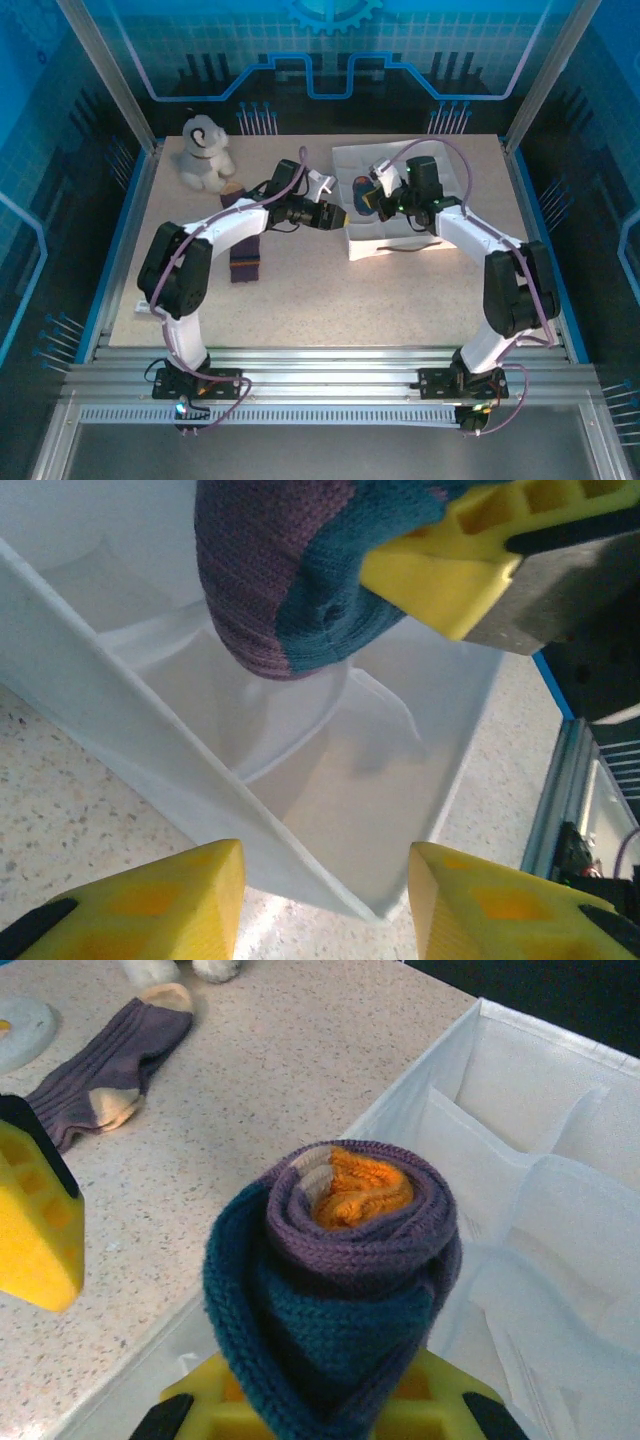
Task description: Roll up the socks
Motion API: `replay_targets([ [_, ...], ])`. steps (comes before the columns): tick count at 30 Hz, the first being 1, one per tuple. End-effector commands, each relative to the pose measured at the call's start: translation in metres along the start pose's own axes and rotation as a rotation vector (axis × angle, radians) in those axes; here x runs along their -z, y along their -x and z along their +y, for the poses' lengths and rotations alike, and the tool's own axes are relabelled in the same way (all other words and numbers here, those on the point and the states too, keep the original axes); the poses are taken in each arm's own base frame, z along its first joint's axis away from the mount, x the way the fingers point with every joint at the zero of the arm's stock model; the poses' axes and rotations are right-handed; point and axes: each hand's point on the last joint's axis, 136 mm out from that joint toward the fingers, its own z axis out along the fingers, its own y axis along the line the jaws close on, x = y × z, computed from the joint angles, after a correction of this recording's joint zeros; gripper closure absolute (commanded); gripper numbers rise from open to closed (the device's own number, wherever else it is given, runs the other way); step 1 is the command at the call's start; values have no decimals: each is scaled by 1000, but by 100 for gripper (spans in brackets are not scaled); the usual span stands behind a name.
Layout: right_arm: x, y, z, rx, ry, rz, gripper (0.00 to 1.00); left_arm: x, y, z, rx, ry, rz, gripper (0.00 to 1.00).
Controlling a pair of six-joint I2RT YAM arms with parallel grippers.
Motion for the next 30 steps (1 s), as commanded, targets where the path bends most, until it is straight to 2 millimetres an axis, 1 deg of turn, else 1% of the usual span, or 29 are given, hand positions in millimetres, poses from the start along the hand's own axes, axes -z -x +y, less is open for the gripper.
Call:
replay_targets([
  [1,2,38,-17,30,-50,-108,100,-11,6,2,15,14,8,55],
  [5,-2,40,-19,35,-63,-116,100,-22,-4,9,28,38,51,57],
  [10,-7,42,-16,38,-63,-131,100,-31,-12,20,49,69,77,65],
  [12,-10,44,-15,28,-71,-132,100,-32,-15,24,58,106,79,67],
  [15,-17,44,-18,-17,-63,-111,100,-34,-20,25,42,124,102,73],
  [19,-27,38,-18,-47,-60,-96,100,-34,-25,25,29,131,109,80],
  [23,-35,30,-17,-63,-60,-77,100,-33,-29,23,23,127,108,86],
  [26,-43,24,-15,-72,-47,-66,100,-33,-31,22,14,127,107,88],
  [30,-50,22,-10,-59,-35,-65,100,-33,-31,22,13,125,106,91],
])
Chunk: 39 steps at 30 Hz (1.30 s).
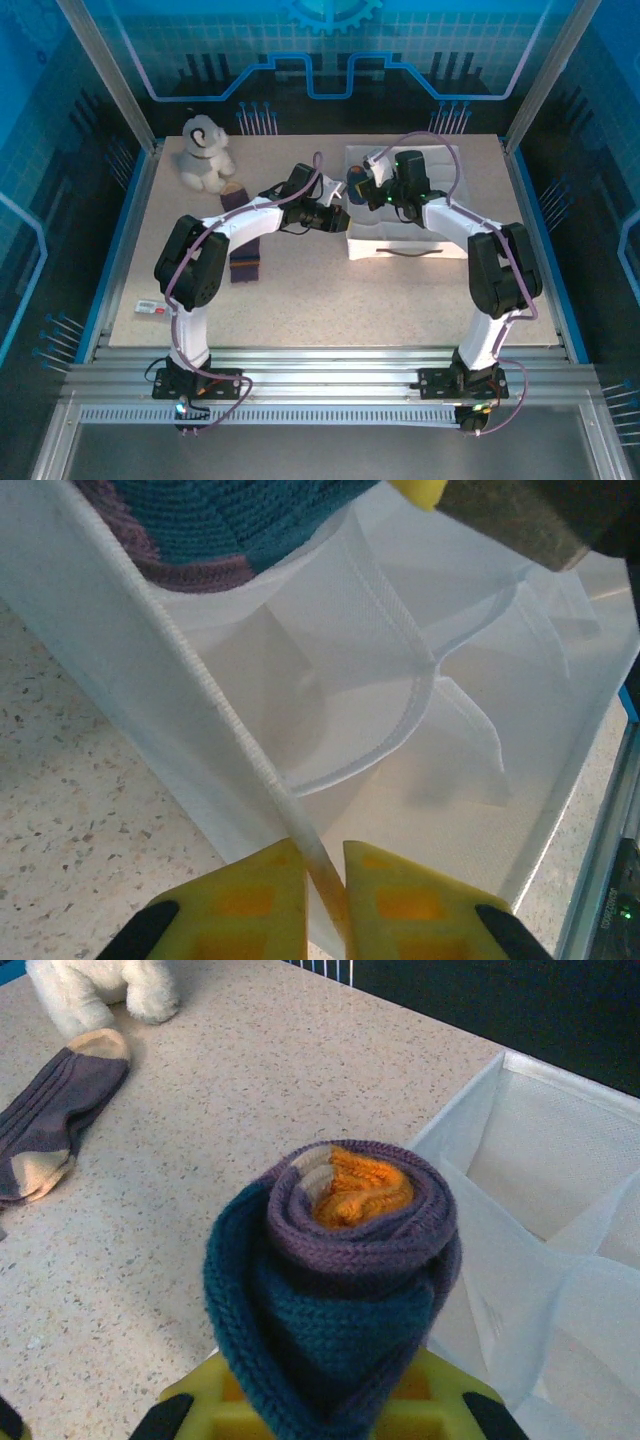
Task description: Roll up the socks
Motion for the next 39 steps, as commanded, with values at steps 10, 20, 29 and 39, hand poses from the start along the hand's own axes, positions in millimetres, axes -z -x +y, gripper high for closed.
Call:
replay_targets([
  [10,-15,-21,-3,63,-82,91,100,-5,-21,8,15,40,49,96],
  [20,-18,-19,-26,23,-142,98,100,-6,-24,6,24,21,62,99],
  [29,-12,-37,-18,9,-164,201,96,-4,-18,6,40,34,46,100],
  [39,-6,-74,-20,24,-173,393,66,0,-13,8,48,49,34,100],
])
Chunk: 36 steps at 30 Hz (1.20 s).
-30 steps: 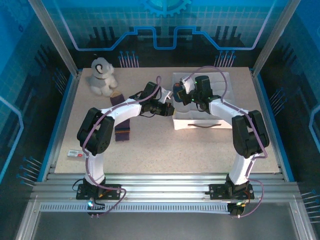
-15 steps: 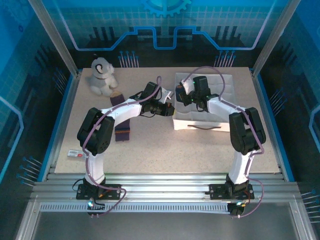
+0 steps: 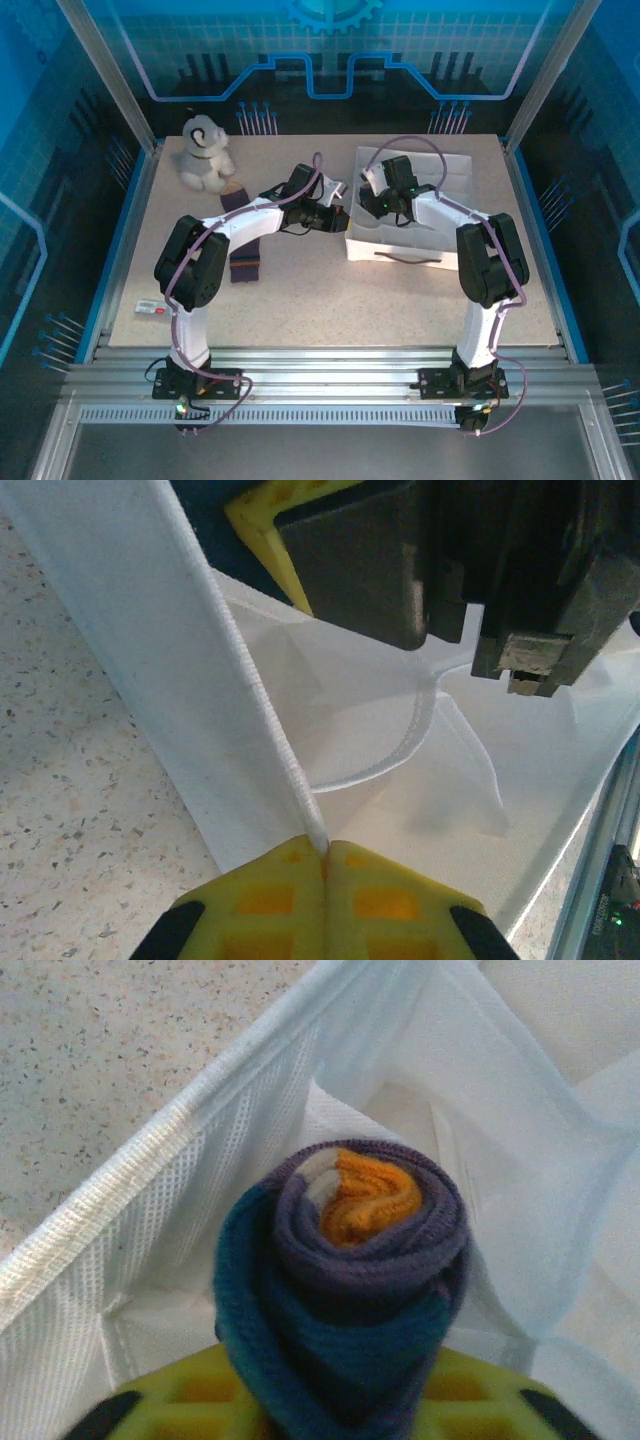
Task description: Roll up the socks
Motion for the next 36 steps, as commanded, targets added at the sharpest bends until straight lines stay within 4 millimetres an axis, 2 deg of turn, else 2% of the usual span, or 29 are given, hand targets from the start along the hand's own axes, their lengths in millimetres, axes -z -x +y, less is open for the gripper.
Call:
replay_targets([
  [1,3,-5,8,28,25,36,61,1,-12,10,27,51,34,100],
  [4,16,9,14,18,59,-44,50,1,-10,10,31,48,28,100],
  [7,36,31,15,7,79,-136,43,0,-10,10,36,47,26,100],
  [11,60,54,3,-31,60,-201,36,0,-8,9,48,46,13,100],
  [18,85,63,-25,-151,26,-202,35,-1,0,14,113,67,-67,100],
  [23,104,66,-38,-234,16,-230,36,-5,11,8,125,108,-134,100],
  [29,125,69,-39,-274,28,-232,40,-1,28,-10,69,118,-167,74],
  [33,139,71,-30,-297,61,-236,42,20,34,-18,-11,144,-167,67],
  [36,144,71,-16,-299,90,-229,44,47,34,-11,-25,181,-180,66],
])
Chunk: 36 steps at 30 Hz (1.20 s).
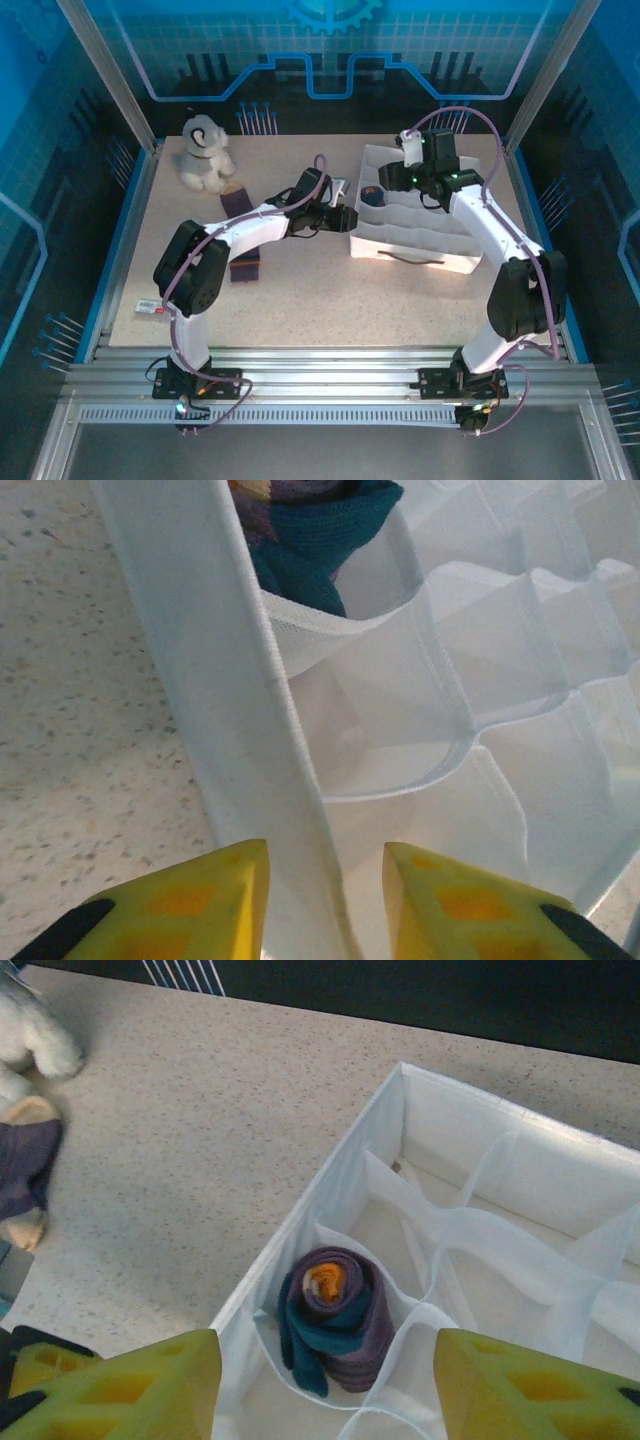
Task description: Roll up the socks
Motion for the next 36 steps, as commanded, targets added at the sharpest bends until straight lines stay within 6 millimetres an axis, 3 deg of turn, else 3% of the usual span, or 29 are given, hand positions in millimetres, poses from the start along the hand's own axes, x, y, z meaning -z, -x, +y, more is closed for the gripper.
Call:
replay_targets([
  [1,17,5,24,-22,56,3,44,50,22,4,-57,48,-71,65],
  [4,13,-3,52,7,93,35,46,79,16,37,-4,109,-78,64],
  [11,-13,-35,134,85,211,146,48,131,-42,142,229,297,-6,65],
  [15,-33,-61,177,118,282,224,49,140,-73,176,305,334,53,71],
  [19,-51,-90,206,124,339,309,51,132,-98,196,355,338,116,77],
  [23,-64,-120,214,113,360,401,52,123,-114,210,397,374,183,81],
  [28,-74,-153,208,136,344,482,52,116,-123,212,430,368,230,82],
  [36,-84,-179,157,170,226,562,52,96,-141,188,446,310,273,85],
])
